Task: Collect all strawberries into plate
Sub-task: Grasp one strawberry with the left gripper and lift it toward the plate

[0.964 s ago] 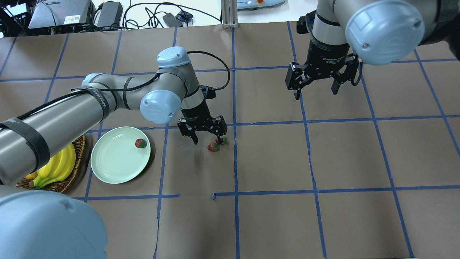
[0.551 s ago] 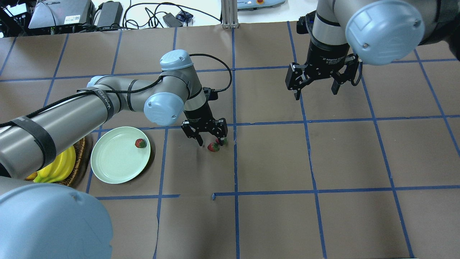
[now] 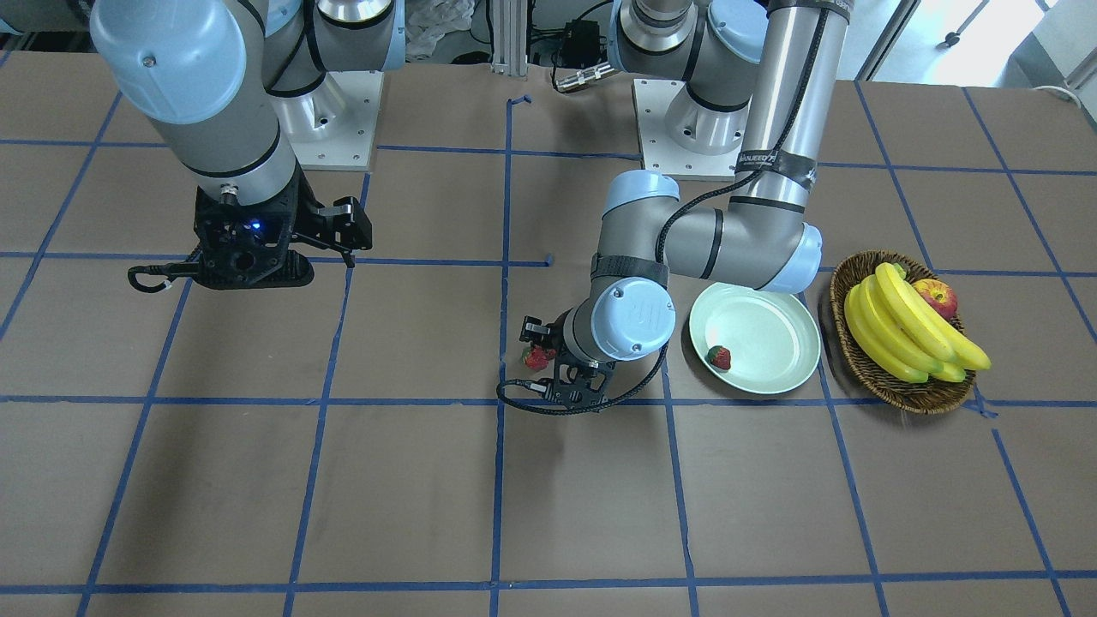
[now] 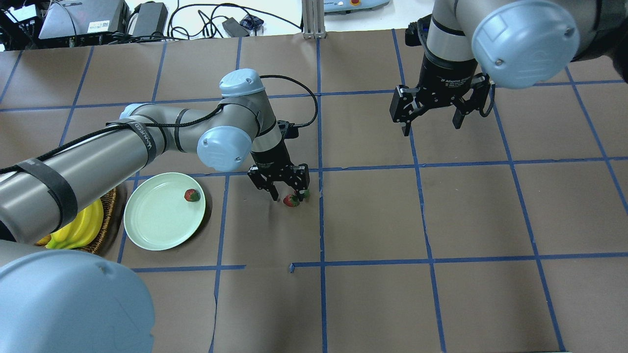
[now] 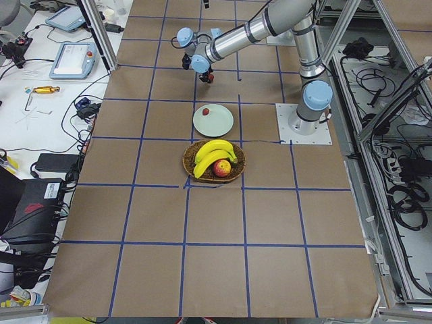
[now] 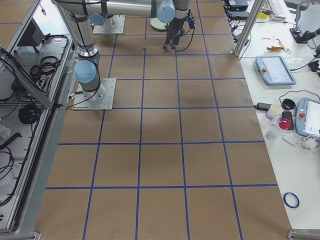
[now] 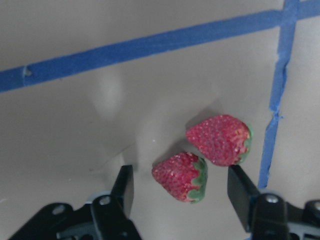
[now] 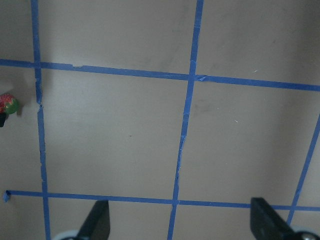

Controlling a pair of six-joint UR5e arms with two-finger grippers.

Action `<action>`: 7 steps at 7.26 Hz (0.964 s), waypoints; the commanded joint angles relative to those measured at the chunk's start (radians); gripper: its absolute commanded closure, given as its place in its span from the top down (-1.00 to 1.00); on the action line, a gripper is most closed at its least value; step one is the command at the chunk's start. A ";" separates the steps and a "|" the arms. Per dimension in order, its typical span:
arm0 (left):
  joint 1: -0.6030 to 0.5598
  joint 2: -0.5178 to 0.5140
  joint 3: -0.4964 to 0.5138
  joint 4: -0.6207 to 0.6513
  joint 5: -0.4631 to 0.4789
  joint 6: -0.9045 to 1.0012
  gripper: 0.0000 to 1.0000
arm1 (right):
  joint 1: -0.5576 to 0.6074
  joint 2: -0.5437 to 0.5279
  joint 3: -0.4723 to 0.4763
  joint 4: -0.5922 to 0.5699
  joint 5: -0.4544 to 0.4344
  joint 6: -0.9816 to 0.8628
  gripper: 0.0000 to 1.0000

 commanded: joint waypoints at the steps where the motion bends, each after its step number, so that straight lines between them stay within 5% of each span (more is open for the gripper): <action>1: 0.000 0.012 -0.001 -0.006 0.001 0.020 0.54 | -0.001 0.003 0.000 0.000 0.002 0.001 1.00; 5: 0.000 0.003 -0.002 -0.036 0.002 0.047 0.50 | 0.001 0.006 0.000 -0.002 0.000 0.001 1.00; 6: 0.000 -0.001 -0.002 -0.036 0.002 0.049 0.39 | 0.001 0.006 0.000 -0.002 0.000 0.001 1.00; 7: 0.000 -0.001 0.001 -0.033 0.007 0.067 -0.10 | 0.001 0.006 0.000 -0.002 0.000 0.001 1.00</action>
